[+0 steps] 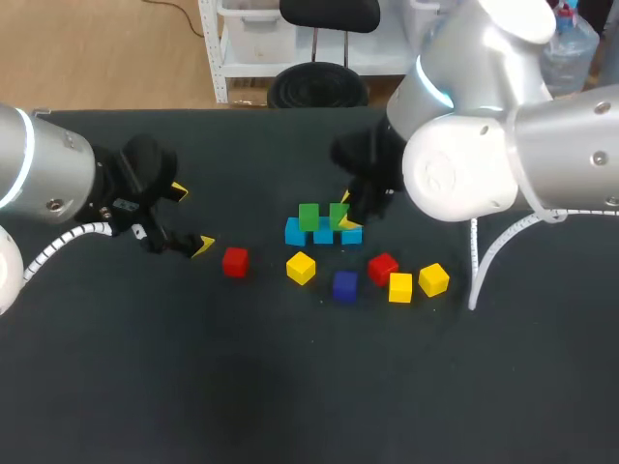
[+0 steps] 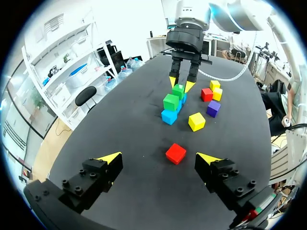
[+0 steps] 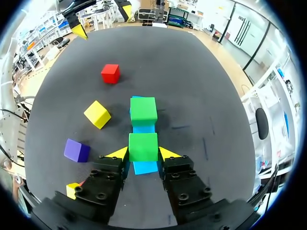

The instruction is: Place the blue cubes, place green cubes on the blue cubes, place the yellow cubes on the green cubes, then place the red cubes on the yellow cubes, and place purple cube on the red cubes.

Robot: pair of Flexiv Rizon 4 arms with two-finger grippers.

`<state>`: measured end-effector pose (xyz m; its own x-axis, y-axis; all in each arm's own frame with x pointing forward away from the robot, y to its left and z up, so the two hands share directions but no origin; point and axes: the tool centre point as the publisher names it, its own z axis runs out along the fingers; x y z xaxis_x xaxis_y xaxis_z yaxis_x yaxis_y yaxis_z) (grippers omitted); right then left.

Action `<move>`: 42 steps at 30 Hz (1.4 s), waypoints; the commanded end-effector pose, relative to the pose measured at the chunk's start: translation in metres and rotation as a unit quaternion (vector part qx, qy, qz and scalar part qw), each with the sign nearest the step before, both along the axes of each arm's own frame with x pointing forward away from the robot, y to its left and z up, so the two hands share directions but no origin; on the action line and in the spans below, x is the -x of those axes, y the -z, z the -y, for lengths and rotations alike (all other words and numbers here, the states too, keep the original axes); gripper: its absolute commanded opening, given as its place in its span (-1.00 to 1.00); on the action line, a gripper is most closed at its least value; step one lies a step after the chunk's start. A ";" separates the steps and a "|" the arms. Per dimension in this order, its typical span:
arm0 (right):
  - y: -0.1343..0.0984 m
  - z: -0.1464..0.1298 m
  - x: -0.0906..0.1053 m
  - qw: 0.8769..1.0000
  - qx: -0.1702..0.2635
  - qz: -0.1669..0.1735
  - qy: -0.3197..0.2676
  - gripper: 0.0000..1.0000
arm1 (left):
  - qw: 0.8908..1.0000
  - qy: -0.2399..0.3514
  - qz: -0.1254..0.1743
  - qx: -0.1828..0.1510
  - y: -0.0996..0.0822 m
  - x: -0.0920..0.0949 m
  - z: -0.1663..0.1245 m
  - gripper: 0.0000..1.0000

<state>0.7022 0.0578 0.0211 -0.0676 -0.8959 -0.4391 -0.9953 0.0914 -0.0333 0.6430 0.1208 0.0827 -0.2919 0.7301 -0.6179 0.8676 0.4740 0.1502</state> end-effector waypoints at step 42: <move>-0.031 0.025 0.006 1.000 -0.025 0.014 0.010 0.34 | 1.000 0.001 0.001 0.002 0.001 0.000 -0.001 1.00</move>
